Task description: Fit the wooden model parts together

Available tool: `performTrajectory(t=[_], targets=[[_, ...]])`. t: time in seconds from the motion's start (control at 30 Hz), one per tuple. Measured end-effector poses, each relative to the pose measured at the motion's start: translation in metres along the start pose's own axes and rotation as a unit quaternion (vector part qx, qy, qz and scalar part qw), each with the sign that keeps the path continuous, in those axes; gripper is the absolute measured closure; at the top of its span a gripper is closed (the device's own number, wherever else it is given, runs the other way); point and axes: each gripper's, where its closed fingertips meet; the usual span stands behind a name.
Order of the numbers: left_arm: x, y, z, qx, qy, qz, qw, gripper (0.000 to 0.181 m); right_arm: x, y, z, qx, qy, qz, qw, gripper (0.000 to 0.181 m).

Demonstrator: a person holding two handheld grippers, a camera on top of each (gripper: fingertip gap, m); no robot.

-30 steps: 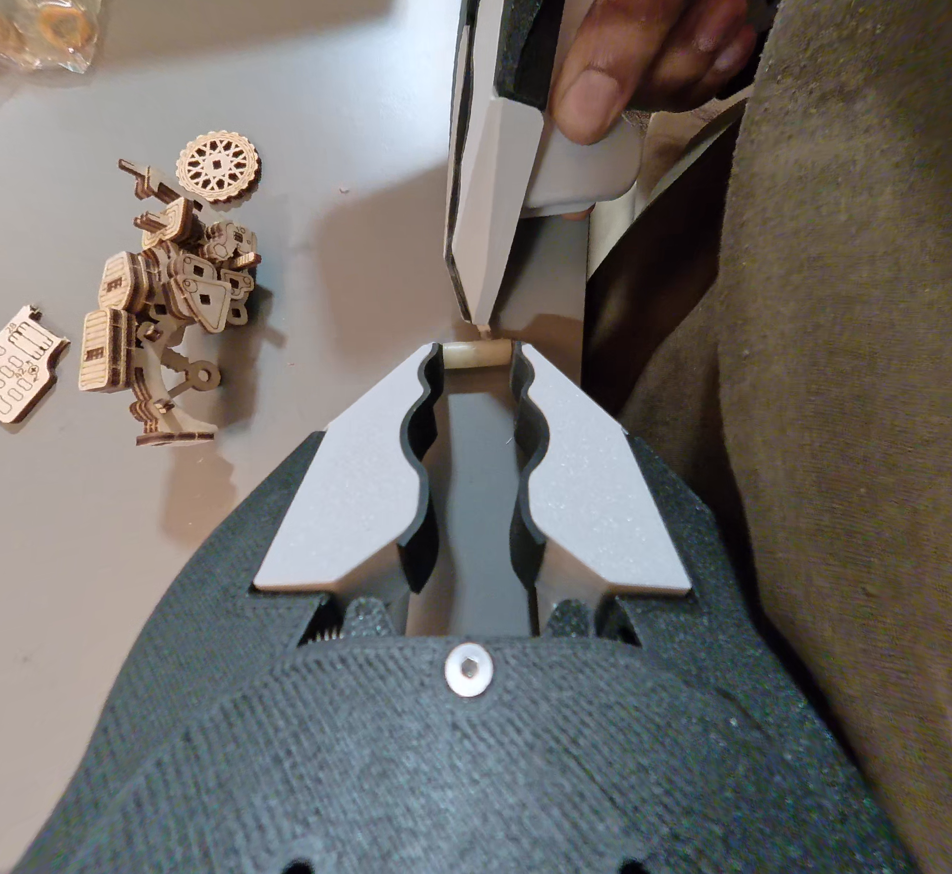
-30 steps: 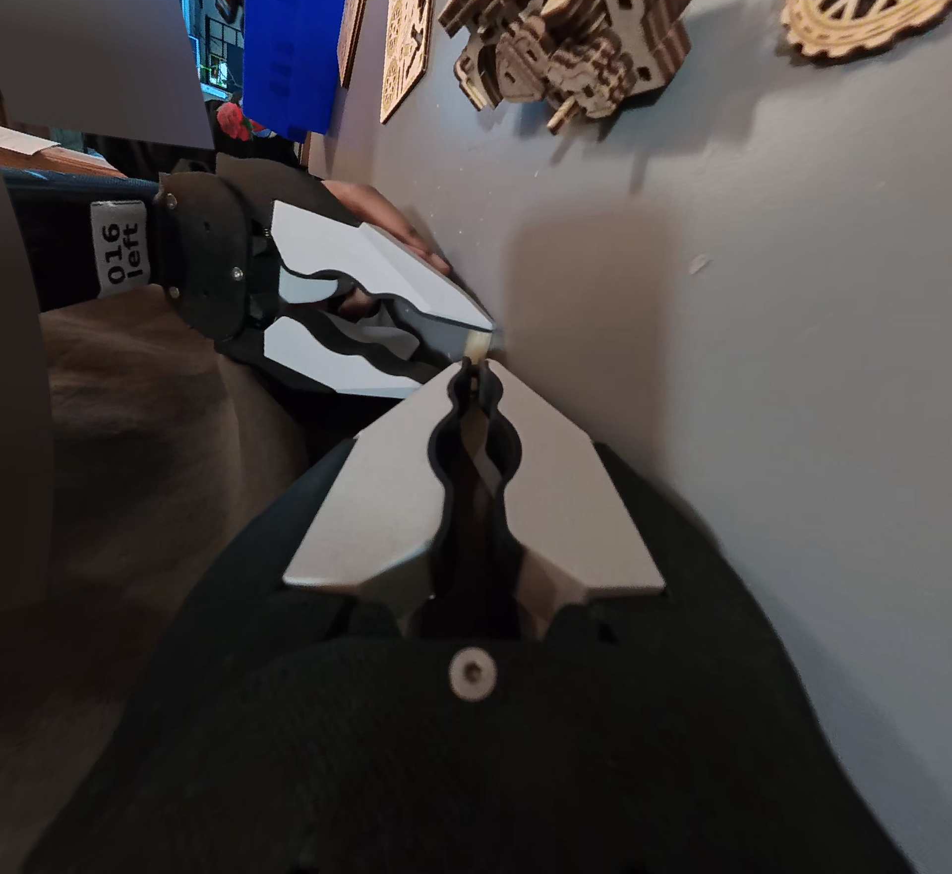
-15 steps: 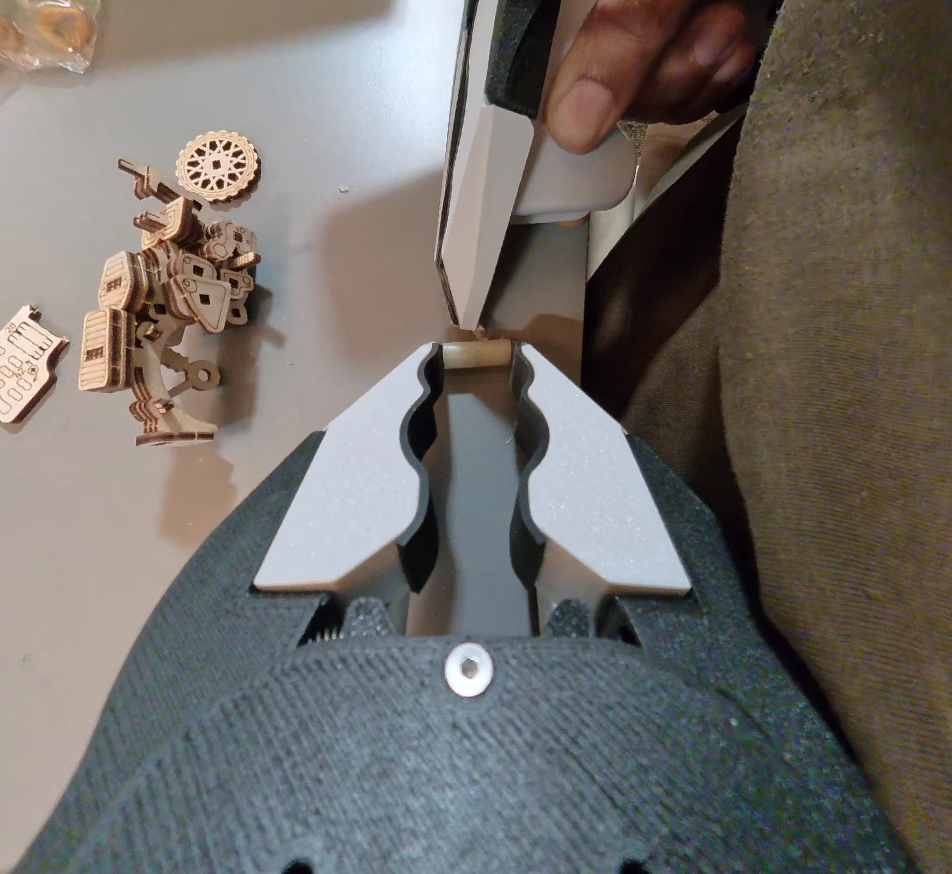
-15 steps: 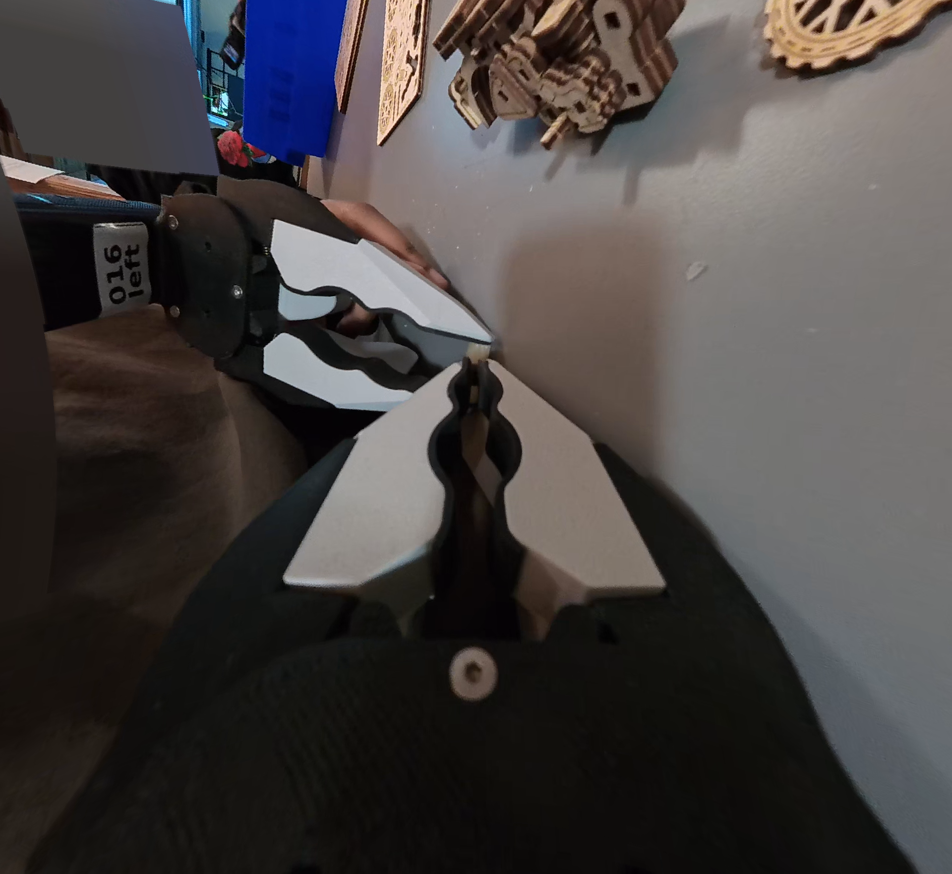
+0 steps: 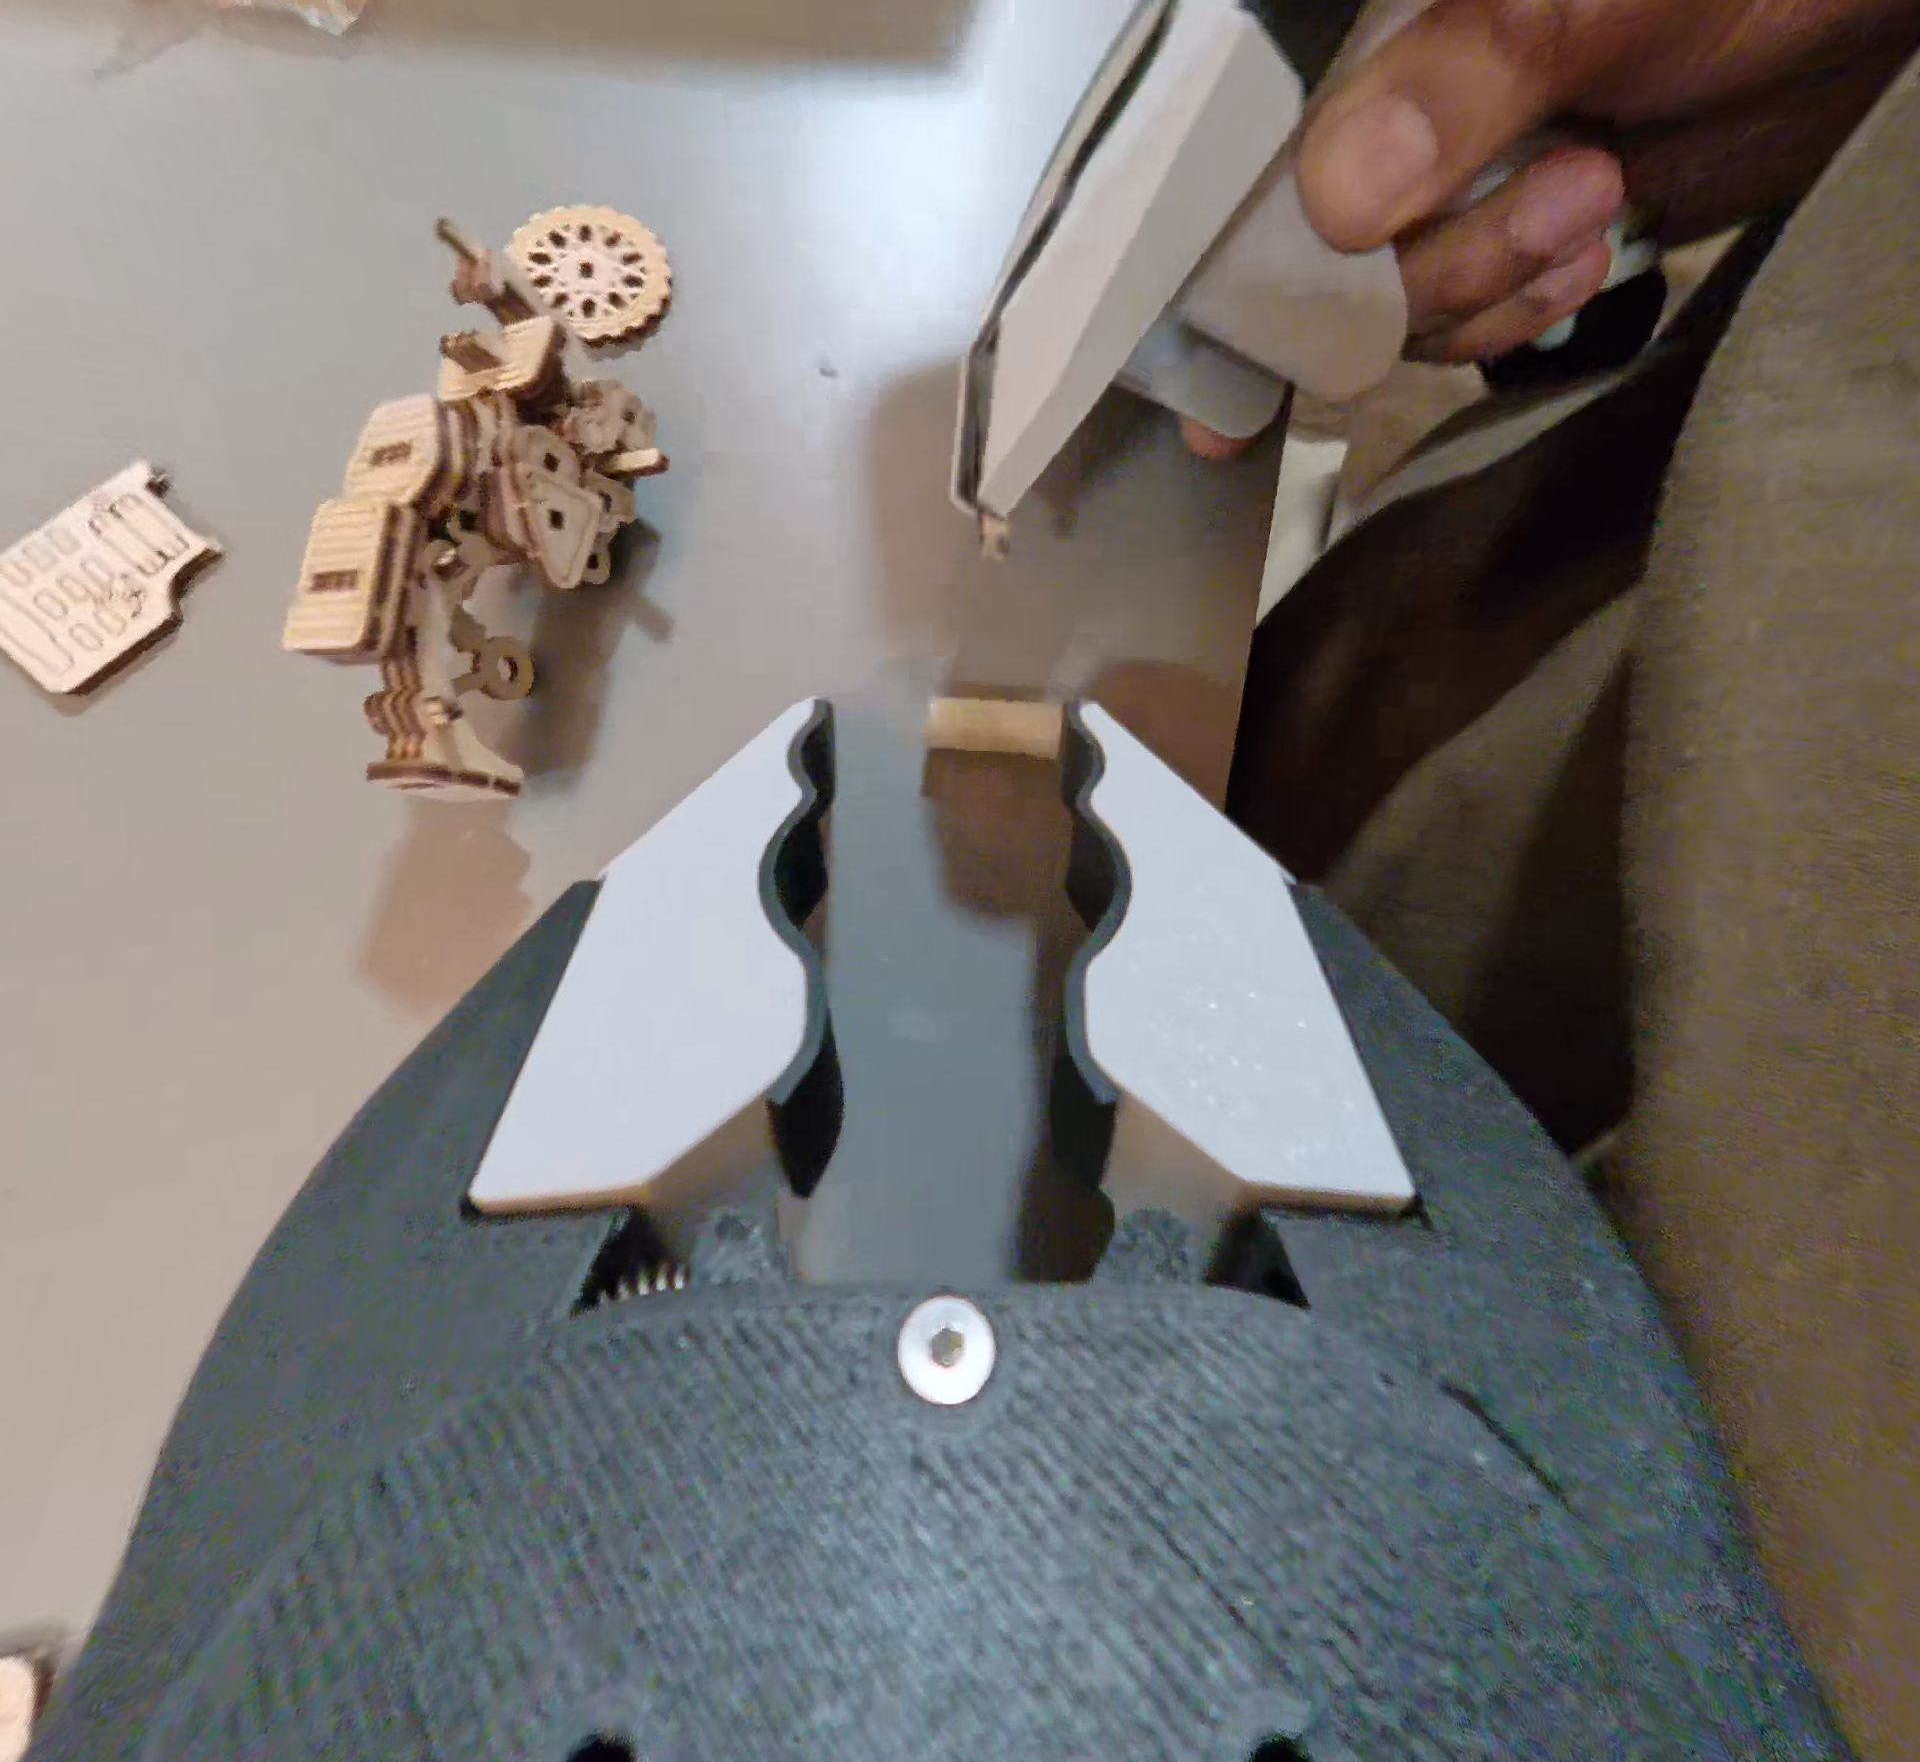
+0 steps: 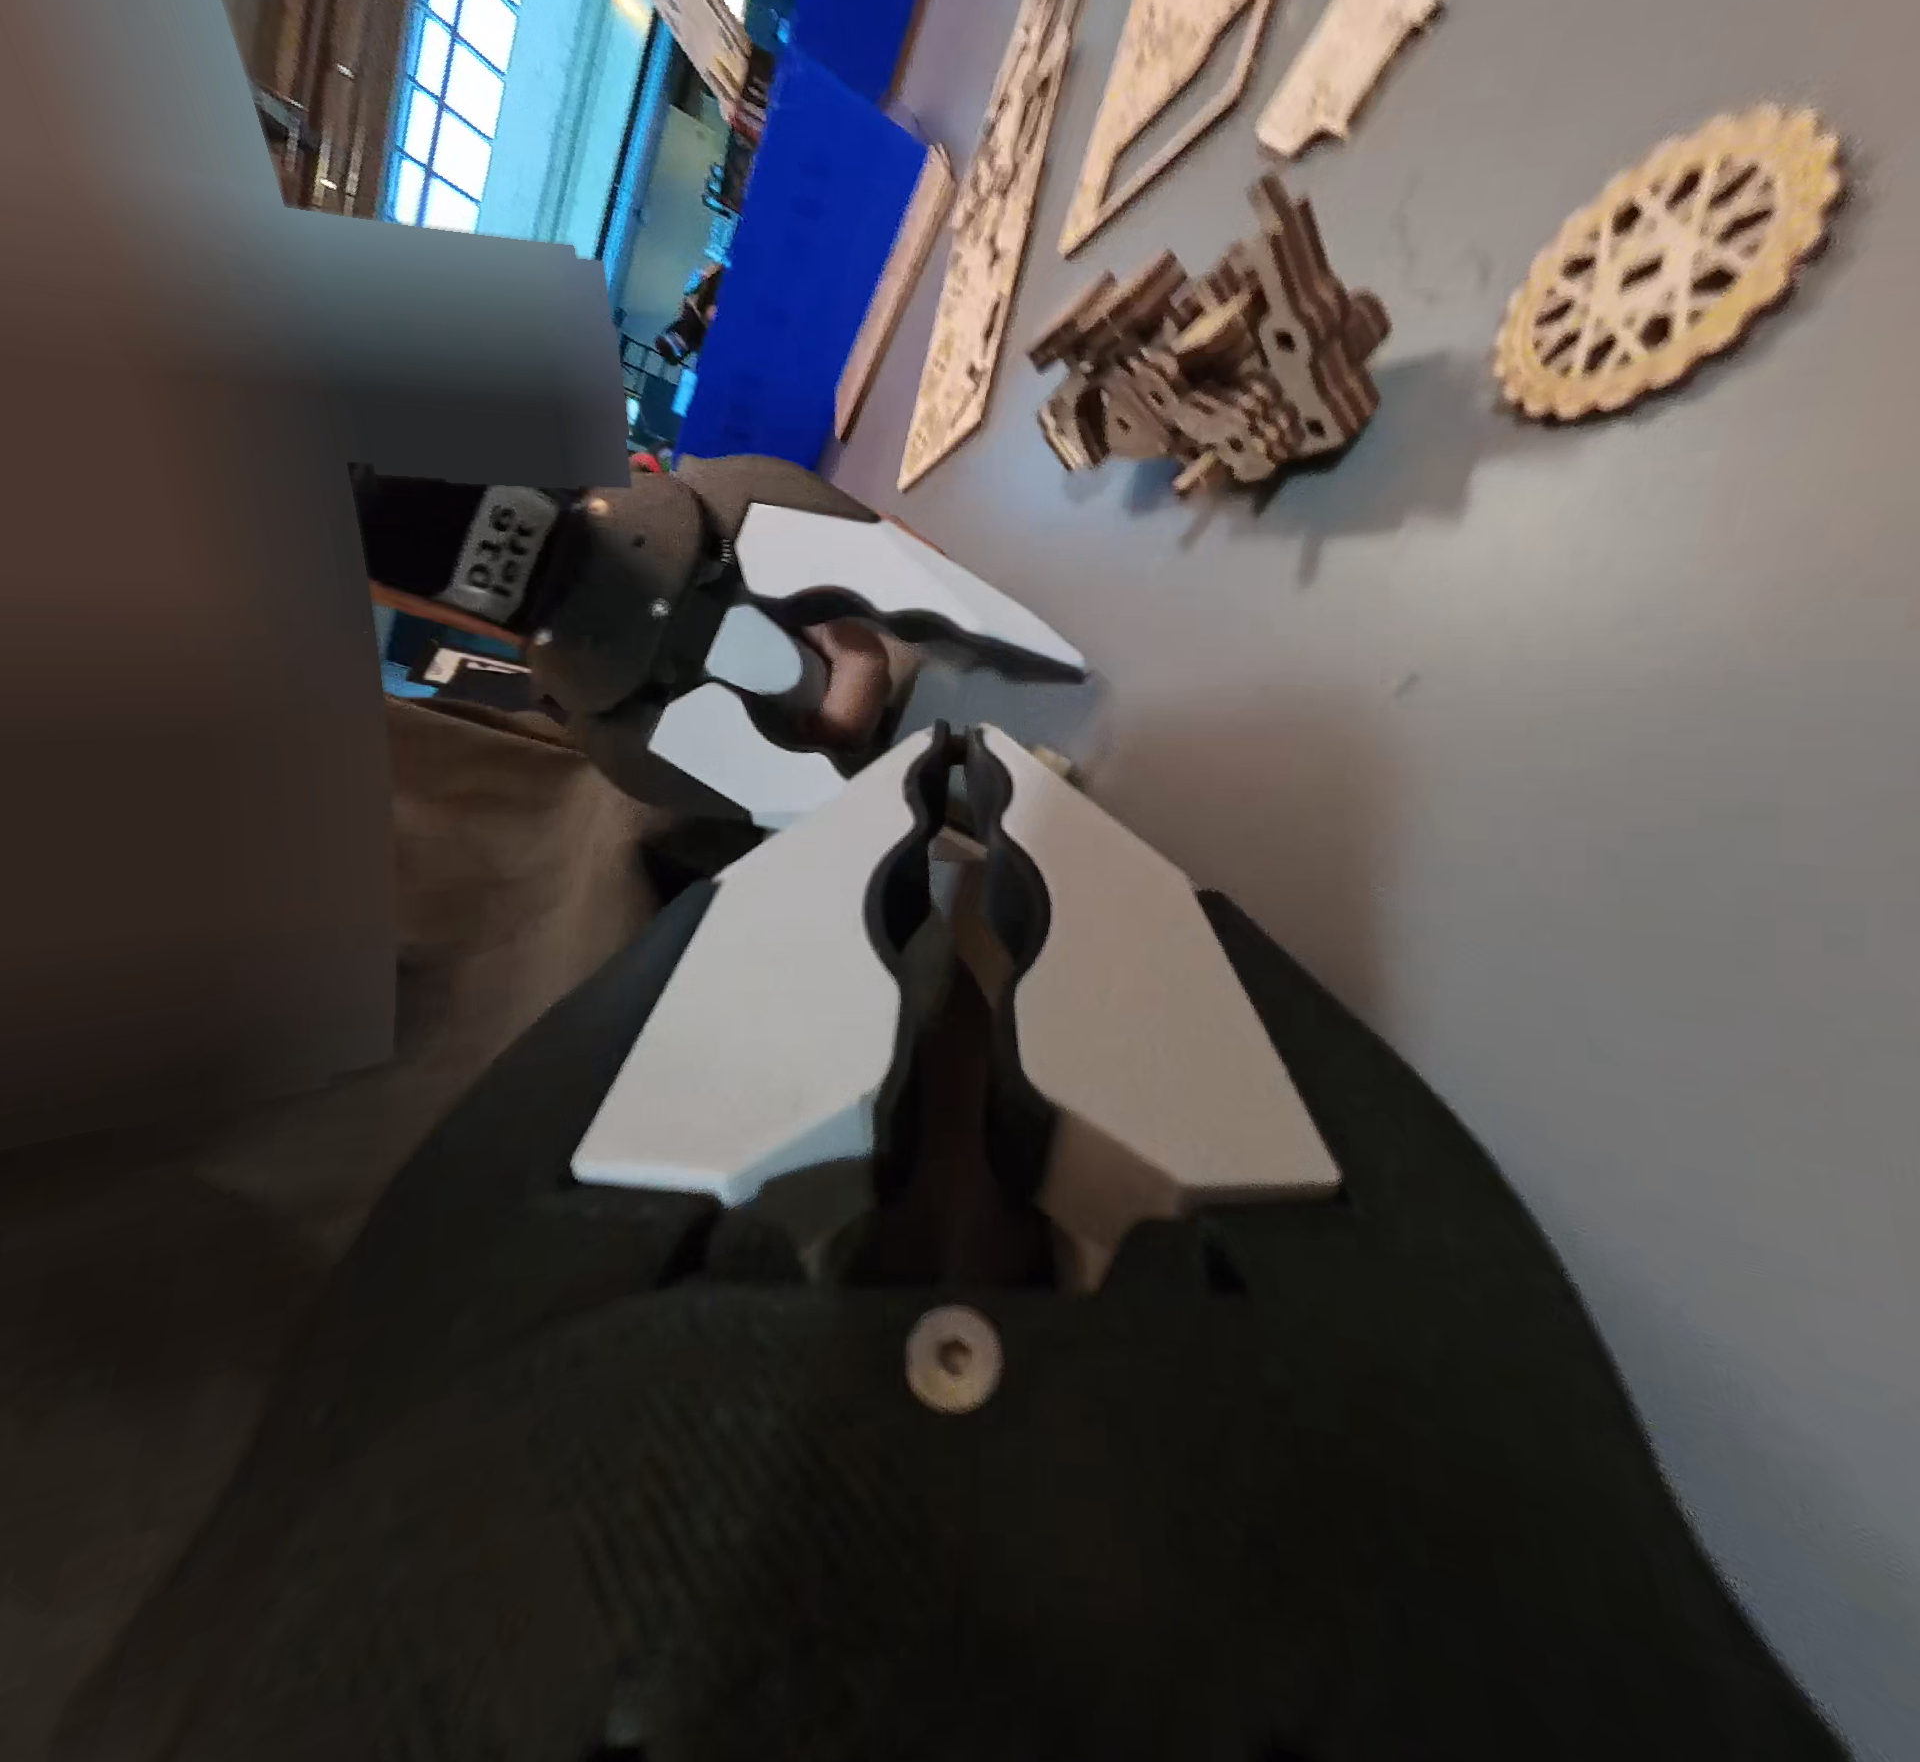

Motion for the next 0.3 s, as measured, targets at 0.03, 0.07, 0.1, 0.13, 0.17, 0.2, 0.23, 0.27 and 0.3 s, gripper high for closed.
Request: performTrajectory(t=[0.03, 0.07, 0.1, 0.13, 0.17, 0.2, 0.23, 0.27, 0.3], targets=[[0.004, 0.001, 0.002, 0.002, -0.014, 0.013, 1.000, 0.133, 0.004, 0.003, 0.001, 0.008, -0.009, 0.007, 1.000, 0.180], [0.010, 0.001, 0.005, 0.001, -0.031, 0.026, 0.999, 0.133, 0.007, 0.007, 0.002, 0.017, -0.020, 0.012, 1.000, 0.180], [0.017, 0.000, 0.008, -0.003, -0.052, 0.036, 0.998, 0.134, 0.010, 0.011, 0.002, 0.026, -0.030, 0.012, 0.999, 0.180], [0.025, -0.002, 0.011, -0.011, -0.076, 0.041, 0.996, 0.135, 0.012, 0.014, 0.002, 0.036, -0.038, 0.008, 0.999, 0.180], [0.032, -0.004, 0.015, -0.014, -0.100, 0.039, 0.994, 0.136, 0.014, 0.017, 0.002, 0.045, -0.047, 0.003, 0.998, 0.180], [0.040, -0.005, 0.019, -0.012, -0.122, 0.035, 0.992, 0.140, 0.015, 0.021, 0.001, 0.057, -0.055, -0.004, 0.997, 0.180], [0.046, -0.006, 0.023, -0.007, -0.139, 0.027, 0.990, 0.143, 0.015, 0.024, 0.000, 0.068, -0.061, -0.014, 0.996, 0.180], [0.050, -0.006, 0.026, 0.002, -0.152, 0.018, 0.988, 0.148, 0.015, 0.028, -0.001, 0.080, -0.067, -0.025, 0.994, 0.180], [0.053, -0.005, 0.028, 0.011, -0.160, 0.009, 0.987, 0.152, 0.016, 0.031, -0.002, 0.092, -0.073, -0.036, 0.992, 0.180]])
Point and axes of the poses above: each gripper's, where its closed fingertips meet, z back along the fingers, x out of its top, y = z × x across the jaws, and after that the axes turned 5 degrees about -y, right-handed
